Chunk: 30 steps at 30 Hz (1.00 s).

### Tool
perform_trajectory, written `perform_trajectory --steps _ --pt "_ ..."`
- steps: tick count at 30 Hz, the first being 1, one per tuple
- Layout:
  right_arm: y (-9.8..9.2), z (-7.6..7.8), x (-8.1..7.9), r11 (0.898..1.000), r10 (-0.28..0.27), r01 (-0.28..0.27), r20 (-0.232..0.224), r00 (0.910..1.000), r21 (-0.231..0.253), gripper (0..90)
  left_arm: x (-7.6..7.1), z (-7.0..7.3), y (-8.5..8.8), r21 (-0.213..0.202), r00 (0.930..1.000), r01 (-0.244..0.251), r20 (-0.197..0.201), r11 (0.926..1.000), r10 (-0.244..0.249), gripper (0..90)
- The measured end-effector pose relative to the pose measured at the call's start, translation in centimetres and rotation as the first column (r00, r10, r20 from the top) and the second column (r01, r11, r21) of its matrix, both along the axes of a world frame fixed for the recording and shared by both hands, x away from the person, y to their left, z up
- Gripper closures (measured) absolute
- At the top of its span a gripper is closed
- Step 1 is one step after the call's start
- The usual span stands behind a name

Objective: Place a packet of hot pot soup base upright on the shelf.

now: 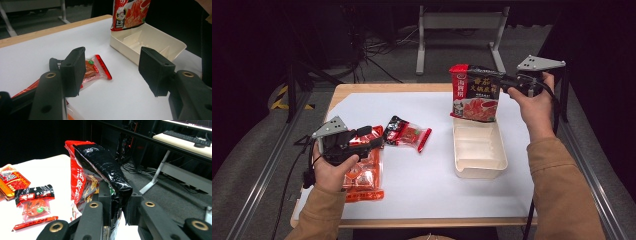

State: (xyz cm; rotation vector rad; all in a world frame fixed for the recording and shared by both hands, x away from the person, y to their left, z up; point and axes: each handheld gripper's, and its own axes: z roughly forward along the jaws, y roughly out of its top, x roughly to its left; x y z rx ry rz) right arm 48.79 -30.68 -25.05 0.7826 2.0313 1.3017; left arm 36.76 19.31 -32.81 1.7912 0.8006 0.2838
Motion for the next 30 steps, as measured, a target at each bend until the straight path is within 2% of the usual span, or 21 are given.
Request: perform_trajectory --steps 14,27,30 --pt "-0.7 -2.2 0.5 1.000 -0.005 0.005 -0.037 0.9993 0.019 78.7 0.3 -0.4 0.0 0.010 0.9998 -0.002 -0.018 0.9999 0.002 37.2" --pt "-0.9 -3.3 0.5 1.000 -0.003 0.004 -0.065 0.9979 0.021 77.7 0.6 -0.8 -0.2 0.018 0.9993 0.002 -0.037 0.9998 -0.002 36.5" --pt "-0.8 -3.8 0.5 1.000 -0.002 0.003 -0.078 0.9969 0.015 77.3 0.7 -0.9 -0.3 0.033 0.9991 0.011 -0.040 0.9994 -0.009 36.3"
